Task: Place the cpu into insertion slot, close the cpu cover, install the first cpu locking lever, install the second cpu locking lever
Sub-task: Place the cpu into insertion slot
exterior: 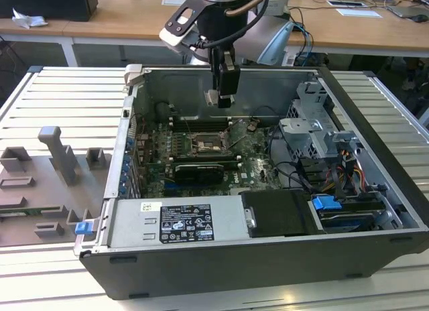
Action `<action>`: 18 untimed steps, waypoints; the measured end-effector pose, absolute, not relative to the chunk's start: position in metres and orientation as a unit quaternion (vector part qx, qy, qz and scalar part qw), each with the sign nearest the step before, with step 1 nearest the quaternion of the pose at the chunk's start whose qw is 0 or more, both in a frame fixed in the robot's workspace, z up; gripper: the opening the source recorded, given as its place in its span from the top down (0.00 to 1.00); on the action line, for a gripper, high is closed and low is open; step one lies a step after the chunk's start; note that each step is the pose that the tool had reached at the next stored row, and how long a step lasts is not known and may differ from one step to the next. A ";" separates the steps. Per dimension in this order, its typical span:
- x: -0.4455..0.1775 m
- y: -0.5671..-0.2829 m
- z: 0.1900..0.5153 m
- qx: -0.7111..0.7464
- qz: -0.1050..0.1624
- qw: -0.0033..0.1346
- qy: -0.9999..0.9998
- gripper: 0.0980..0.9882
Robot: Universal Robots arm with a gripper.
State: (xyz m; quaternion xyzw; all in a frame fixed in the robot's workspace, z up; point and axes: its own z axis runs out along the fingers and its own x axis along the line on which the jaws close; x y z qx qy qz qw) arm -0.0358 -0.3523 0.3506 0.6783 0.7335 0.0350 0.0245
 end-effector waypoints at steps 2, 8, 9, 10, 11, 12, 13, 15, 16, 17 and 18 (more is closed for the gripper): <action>-0.036 -0.352 0.348 0.679 0.035 0.024 0.733 0.50; -0.036 -0.352 0.342 0.679 0.033 0.022 0.733 0.50; -0.036 -0.352 0.341 0.679 0.032 0.022 0.733 0.50; -0.036 -0.352 0.340 0.679 0.032 0.021 0.733 0.50; -0.036 -0.352 0.339 0.679 0.031 0.020 0.733 0.50; -0.036 -0.352 0.338 0.679 0.030 0.019 0.733 0.50; -0.036 -0.352 0.337 0.679 0.030 0.019 0.733 0.50; -0.036 -0.352 0.335 0.679 0.028 0.018 0.734 0.50; -0.036 -0.352 0.334 0.679 0.028 0.017 0.733 0.50; -0.036 -0.352 0.333 0.679 0.027 0.016 0.733 0.50; -0.036 -0.352 0.332 0.679 0.026 0.015 0.734 0.50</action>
